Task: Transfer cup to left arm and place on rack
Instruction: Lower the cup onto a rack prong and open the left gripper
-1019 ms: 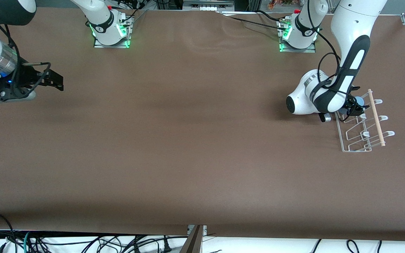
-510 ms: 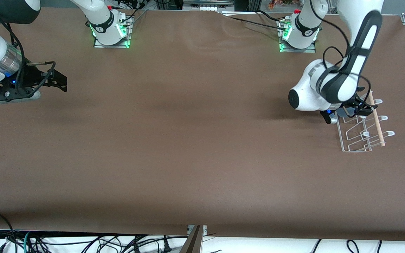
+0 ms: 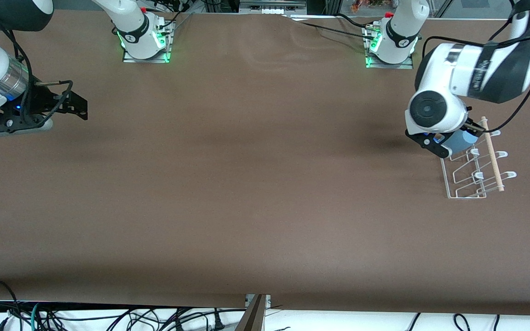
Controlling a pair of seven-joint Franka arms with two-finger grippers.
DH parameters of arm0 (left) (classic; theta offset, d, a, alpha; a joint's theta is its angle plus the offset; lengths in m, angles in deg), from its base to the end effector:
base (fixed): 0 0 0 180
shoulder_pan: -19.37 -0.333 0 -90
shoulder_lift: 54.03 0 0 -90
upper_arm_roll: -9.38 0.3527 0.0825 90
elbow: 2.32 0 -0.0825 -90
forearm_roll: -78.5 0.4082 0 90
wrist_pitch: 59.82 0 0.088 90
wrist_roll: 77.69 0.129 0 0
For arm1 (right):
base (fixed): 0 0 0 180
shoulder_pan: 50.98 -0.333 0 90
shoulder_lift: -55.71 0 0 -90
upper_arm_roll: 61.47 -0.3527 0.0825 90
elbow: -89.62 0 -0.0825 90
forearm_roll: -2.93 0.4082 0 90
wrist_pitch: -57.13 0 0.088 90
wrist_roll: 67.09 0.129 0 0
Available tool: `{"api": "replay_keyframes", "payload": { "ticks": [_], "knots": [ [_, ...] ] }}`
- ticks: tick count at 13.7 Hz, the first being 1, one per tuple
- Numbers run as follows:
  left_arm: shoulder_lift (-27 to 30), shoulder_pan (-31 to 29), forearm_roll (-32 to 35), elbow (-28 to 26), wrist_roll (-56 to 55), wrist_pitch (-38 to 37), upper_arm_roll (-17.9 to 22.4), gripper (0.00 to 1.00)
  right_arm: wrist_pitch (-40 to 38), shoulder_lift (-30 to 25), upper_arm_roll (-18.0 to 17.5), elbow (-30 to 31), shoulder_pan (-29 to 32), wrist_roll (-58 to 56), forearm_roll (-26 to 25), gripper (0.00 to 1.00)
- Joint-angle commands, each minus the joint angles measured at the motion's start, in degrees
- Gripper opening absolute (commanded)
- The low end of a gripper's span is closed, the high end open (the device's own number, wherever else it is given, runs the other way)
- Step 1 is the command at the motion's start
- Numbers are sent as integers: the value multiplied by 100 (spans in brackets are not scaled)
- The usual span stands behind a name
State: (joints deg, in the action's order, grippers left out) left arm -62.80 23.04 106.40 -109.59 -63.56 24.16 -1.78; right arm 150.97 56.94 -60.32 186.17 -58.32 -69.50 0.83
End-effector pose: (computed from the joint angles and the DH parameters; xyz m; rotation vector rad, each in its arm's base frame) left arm 0.5501 -0.0751 0.4219 -2.4708 0.7647 0.7307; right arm 0.5817 0.0587 0.5757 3.0915 0.2382 -0.1047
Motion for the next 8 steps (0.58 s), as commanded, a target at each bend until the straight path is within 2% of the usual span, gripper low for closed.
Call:
{"api": "replay_keyframes", "payload": {
  "ticks": [1,4,5,8],
  "knots": [
    [-45,-357,-1282,688,-629,-110,-9,100,-59,61,35,-136,-48,-14,-45,99],
    [313,-411,-2285,795,-1183,214,69,100,-68,62,35,-136,-57,-14,-45,99],
    [515,-402,-2559,787,-1306,346,288,100,-68,62,35,-136,-57,-14,-45,99],
    [1078,-324,-2676,752,-1299,1406,561,100,-68,62,35,-136,-57,-14,-45,99]
  ]
}}
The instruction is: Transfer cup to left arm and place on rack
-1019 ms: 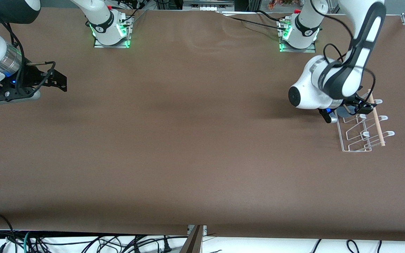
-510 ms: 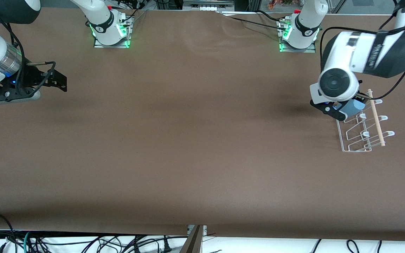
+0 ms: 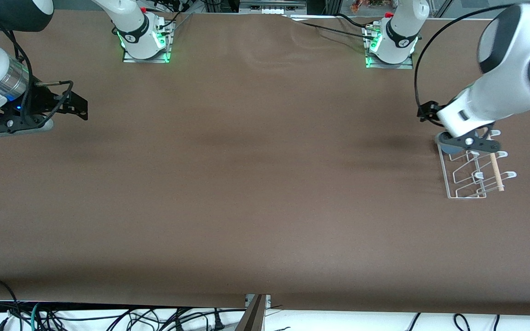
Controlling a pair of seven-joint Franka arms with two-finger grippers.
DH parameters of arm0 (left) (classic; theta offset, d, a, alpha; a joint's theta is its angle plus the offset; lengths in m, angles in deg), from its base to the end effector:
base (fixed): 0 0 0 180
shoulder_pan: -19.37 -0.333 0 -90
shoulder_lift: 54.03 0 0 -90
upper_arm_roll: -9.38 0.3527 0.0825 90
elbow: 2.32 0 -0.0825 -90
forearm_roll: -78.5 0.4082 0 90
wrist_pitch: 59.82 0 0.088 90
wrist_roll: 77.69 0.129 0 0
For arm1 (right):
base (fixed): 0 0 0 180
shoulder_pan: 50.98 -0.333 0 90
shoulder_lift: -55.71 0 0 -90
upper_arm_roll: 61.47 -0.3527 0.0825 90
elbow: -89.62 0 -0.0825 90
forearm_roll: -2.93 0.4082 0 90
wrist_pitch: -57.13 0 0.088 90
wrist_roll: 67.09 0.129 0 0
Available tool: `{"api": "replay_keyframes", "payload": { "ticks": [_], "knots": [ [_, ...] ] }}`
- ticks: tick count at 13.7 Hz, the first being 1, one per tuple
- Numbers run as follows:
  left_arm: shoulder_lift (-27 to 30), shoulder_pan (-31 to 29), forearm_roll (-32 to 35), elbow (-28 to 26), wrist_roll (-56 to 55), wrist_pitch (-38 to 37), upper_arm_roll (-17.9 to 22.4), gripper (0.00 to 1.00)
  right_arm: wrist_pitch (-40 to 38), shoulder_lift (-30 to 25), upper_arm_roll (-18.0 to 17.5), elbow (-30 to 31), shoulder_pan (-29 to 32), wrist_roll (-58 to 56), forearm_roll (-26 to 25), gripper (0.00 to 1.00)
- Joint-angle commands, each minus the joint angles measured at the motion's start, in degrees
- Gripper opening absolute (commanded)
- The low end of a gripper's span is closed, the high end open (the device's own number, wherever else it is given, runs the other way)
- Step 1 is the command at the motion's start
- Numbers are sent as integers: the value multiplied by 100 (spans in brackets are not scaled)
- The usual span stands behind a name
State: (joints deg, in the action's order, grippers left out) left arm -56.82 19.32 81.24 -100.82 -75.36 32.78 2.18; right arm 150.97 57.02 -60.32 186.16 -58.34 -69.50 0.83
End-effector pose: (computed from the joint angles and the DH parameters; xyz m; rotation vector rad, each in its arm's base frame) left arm 0.5798 -0.0654 0.5418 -3.0739 0.2643 0.2309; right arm 0.5820 0.0589 0.5749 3.0913 0.2388 -0.1066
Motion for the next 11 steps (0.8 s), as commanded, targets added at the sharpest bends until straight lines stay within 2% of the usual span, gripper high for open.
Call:
{"api": "replay_keyframes", "payload": {
  "ticks": [1,2,3,7,9,11],
  "knots": [
    [560,241,-169,-108,-119,697,409,100,-76,53,34,-136,-54,-14,-44,99],
    [569,469,-169,-82,-127,699,699,100,-76,53,34,-136,-54,-14,-44,99],
    [569,471,-186,-82,-127,699,772,100,-76,53,34,-136,-54,-14,-44,99],
    [543,427,-108,-73,-154,690,746,100,-85,53,34,-136,-54,-14,-44,99],
    [481,148,-81,-73,-154,681,475,100,-85,53,34,-136,-54,-14,-44,99],
    [429,146,-55,-21,-145,681,430,100,-85,53,34,-136,-54,-14,-44,99]
  ]
}}
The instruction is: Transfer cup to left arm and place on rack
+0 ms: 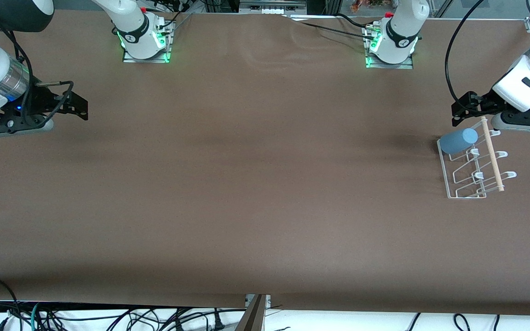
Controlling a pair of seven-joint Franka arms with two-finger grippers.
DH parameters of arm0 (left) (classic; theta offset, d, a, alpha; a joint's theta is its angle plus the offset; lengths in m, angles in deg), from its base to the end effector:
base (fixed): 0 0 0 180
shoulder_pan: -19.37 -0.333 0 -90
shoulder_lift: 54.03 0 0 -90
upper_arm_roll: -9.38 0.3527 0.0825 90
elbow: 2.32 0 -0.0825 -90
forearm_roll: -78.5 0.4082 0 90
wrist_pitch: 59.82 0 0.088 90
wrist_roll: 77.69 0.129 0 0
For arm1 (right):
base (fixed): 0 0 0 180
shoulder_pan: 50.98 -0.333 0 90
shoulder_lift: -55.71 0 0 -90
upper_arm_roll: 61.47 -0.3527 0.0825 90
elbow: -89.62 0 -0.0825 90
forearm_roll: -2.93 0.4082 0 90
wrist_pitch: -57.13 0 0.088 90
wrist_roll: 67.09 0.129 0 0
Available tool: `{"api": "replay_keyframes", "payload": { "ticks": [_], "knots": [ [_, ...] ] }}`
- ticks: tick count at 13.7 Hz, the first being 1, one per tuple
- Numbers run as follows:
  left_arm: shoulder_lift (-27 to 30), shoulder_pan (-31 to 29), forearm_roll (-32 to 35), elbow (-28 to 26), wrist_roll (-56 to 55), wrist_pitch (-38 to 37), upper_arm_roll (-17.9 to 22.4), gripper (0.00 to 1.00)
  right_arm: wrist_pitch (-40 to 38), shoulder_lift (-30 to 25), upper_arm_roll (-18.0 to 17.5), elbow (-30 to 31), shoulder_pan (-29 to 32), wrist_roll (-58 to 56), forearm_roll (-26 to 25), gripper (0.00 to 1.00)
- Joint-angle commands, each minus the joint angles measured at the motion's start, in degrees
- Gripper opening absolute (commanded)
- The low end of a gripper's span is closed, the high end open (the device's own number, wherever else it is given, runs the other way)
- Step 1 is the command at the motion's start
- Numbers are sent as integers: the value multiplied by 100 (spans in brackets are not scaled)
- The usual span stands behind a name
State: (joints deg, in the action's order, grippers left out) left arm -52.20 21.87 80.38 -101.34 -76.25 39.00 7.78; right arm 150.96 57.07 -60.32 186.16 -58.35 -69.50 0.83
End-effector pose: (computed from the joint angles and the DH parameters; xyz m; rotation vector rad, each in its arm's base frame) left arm 0.5769 -0.0378 0.5925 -3.1046 0.1573 -0.0454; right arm 0.5822 0.0590 0.5744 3.0912 0.2391 -0.1082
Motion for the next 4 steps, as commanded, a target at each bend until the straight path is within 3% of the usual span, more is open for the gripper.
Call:
{"api": "replay_keyframes", "payload": {
  "ticks": [1,4],
  "knots": [
    [-103,-109,40,119,-56,50,-130,100,-85,48,34,-136,-53,-14,-44,99],
    [-147,-126,40,155,-47,50,-139,100,-93,48,34,-136,-53,-14,-44,99]
  ]
}}
